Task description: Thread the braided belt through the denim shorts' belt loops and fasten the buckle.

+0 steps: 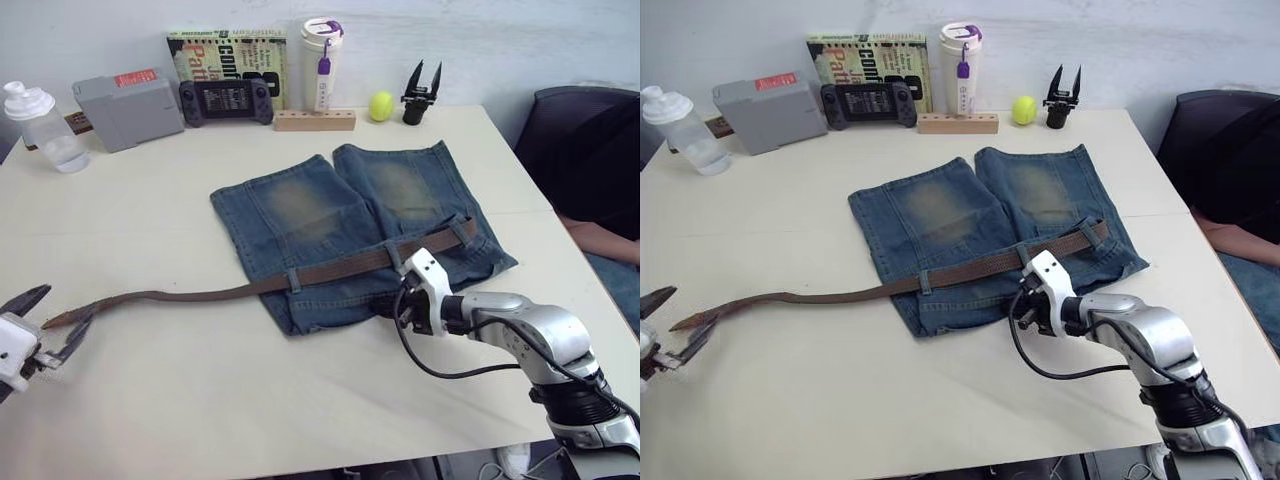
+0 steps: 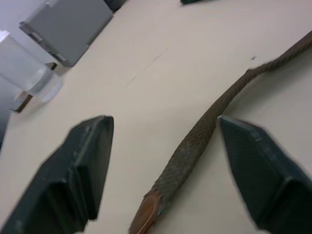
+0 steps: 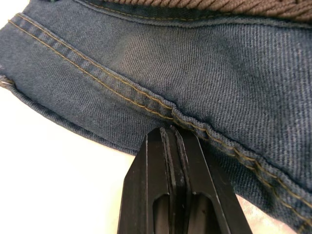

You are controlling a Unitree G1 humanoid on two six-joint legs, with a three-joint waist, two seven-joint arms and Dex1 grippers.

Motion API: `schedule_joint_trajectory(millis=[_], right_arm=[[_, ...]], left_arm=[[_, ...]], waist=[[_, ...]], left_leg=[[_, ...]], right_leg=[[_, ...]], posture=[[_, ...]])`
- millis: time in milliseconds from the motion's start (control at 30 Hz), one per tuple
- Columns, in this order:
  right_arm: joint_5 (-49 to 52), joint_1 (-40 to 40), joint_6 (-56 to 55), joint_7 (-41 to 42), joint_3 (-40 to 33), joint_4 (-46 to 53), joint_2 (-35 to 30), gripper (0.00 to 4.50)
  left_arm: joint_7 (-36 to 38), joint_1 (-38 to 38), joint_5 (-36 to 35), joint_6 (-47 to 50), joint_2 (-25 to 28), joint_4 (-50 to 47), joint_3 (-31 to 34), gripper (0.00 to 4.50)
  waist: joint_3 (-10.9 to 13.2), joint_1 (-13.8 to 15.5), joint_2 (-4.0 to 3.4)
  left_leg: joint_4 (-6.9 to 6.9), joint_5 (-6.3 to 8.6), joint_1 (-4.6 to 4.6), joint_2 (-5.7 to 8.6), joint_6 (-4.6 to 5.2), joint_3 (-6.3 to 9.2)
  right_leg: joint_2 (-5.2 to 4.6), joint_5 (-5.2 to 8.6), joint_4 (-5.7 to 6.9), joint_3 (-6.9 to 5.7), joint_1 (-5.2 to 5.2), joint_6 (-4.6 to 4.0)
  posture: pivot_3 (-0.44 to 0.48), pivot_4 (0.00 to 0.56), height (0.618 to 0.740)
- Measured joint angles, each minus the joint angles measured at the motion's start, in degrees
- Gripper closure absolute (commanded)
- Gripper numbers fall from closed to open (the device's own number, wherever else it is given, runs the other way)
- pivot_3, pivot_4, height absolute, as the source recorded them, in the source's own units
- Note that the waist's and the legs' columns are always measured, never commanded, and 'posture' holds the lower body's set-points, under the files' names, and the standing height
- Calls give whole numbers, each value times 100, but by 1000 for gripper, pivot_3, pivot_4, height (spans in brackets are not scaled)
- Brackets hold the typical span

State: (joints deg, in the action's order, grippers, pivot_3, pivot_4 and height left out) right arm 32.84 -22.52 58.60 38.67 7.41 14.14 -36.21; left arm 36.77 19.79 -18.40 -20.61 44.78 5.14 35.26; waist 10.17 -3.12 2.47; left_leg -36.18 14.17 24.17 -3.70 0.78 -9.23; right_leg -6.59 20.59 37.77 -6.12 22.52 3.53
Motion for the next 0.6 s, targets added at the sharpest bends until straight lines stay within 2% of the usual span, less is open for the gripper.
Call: schedule_joint_trajectory(millis=[133,200,233,300,333,500,600], right_arm=[[102,-262,-209,584,-181,-159,-297,4500],[297,-562,-171,860,-459,-146,-532,3854],[387,-671,-98,992,-602,-89,-724,3685],[554,-805,81,1161,-766,-47,-981,2832],[630,-848,165,1222,-806,0,-1047,2232],[806,-763,248,1543,-882,273,-1549,19],[772,-591,115,1626,-991,439,-1794,19]], left_arm=[[473,-348,-506,685,189,-653,-273,141],[643,-777,-829,1190,447,-1169,-480,0],[734,-1096,-947,1530,602,-1406,-701,0],[930,-1668,-1107,2157,761,-1732,-1280,0],[1010,-1914,-1197,2451,743,-1856,-1590,0],[1306,-3390,-1697,3908,331,-2022,-2907,0],[1545,-4049,-1769,4504,140,-2062,-3545,0]], waist=[[48,13,-76],[61,37,-94],[66,59,-103],[68,98,-110],[68,116,-110],[73,155,-106],[73,161,-104]], left_leg=[[1,-10,7,4,8,-3],[6,-34,8,4,26,0],[8,-36,6,4,26,0],[8,-38,5,6,27,-3],[8,-44,6,7,20,-5],[1,-54,10,8,12,-17],[-4,-55,8,12,12,-22]], right_leg=[[-2,-3,4,-2,6,5],[1,-3,8,-8,7,4],[2,-2,7,-10,4,4],[4,-2,6,-9,1,4],[5,-2,5,-8,2,5],[14,-4,7,-2,4,10],[16,-6,7,3,1,15]], posture=[[0,150,709],[0,150,709],[0,150,709],[0,150,709],[0,150,709],[0,150,709],[0,150,709]])
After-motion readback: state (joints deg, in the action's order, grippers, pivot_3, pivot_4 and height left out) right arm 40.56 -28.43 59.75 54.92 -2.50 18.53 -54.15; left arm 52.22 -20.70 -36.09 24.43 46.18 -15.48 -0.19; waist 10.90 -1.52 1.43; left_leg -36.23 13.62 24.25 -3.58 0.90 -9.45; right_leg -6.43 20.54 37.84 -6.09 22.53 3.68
